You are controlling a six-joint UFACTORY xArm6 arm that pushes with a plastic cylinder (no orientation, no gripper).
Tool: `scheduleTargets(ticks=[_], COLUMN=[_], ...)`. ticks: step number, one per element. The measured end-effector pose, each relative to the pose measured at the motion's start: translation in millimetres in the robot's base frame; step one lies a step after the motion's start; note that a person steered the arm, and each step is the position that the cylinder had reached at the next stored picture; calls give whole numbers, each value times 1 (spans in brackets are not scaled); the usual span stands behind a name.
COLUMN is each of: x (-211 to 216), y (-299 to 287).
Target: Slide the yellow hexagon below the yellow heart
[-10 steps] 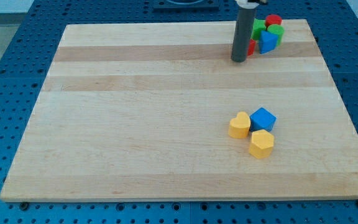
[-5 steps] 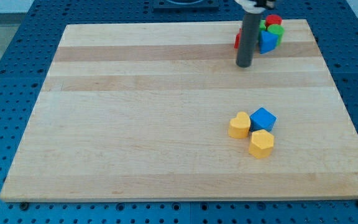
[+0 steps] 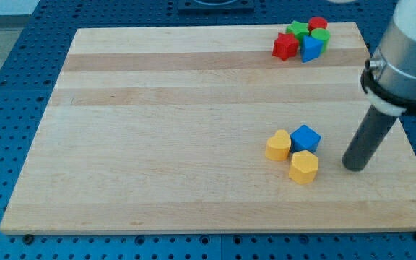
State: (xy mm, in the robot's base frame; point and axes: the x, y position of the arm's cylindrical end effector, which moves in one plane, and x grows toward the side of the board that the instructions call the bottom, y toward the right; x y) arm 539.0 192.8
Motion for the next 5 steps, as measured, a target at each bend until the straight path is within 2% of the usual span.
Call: scheduleTargets(ticks=[2,5], x=[3,-22], y=[-69,-71])
